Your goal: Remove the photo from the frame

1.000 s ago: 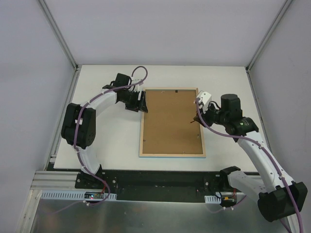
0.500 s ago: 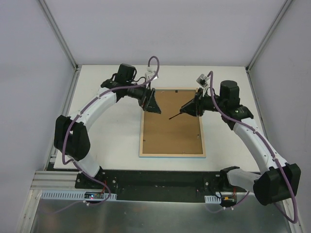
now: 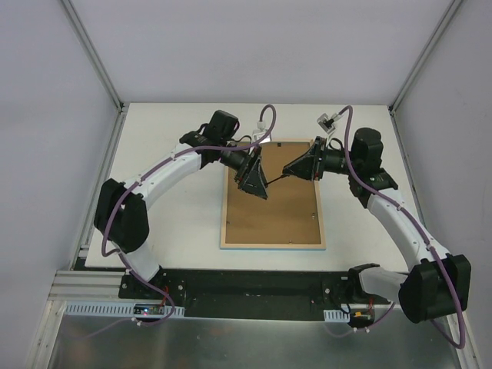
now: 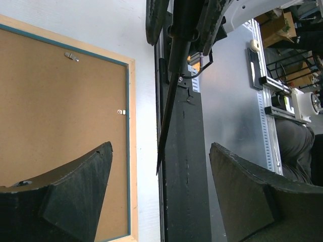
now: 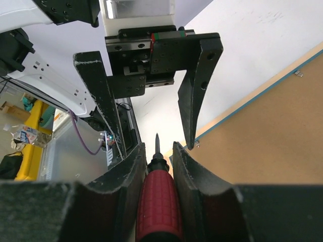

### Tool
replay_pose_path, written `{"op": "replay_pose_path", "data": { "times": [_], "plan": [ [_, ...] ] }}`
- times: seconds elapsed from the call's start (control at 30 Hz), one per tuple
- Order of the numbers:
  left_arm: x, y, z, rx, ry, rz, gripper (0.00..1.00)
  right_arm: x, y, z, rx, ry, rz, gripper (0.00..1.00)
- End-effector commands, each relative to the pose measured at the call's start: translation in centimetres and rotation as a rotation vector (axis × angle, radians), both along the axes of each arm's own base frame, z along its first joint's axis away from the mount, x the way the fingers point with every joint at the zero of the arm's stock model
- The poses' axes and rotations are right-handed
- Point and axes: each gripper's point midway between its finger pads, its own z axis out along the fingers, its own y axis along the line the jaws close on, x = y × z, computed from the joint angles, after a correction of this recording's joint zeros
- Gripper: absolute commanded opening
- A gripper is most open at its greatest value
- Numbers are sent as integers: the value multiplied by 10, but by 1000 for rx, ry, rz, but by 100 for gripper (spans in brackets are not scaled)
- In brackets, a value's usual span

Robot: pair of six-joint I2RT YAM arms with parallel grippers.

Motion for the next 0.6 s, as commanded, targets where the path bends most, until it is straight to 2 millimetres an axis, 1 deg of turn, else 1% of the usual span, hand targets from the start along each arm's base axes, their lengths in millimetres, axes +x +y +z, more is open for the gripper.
{"op": "replay_pose_path", "data": {
  "times": [0.0,0.07,0.17,0.23,0.3,0.33,0.43,0.5,0.57],
  "plan": [
    [-9,-9,17,-55,-7,-65,73,-5,1,11,48,-25,41,1],
    [-11,-13,15,-53,3,-78,66,-4,2,9,49,-17,37,1],
    [-14,-15,16,-55,20,-92,48,-3,1,6,48,-9,34,1],
    [-15,-17,16,-55,22,-95,32,-3,2,4,46,0,35,1],
    [-15,-18,15,-50,23,-95,9,-3,2,3,46,0,36,1],
    [-15,-18,15,-47,22,-93,0,-4,2,2,45,4,38,1],
    [-16,-18,10,-33,26,-88,0,-6,2,1,44,-3,60,1],
    [-17,-17,6,-25,21,-82,0,-9,2,1,22,-12,90,8],
    [-18,-16,2,-17,16,-81,0,-12,1,-3,-10,-8,119,37]
  ]
}}
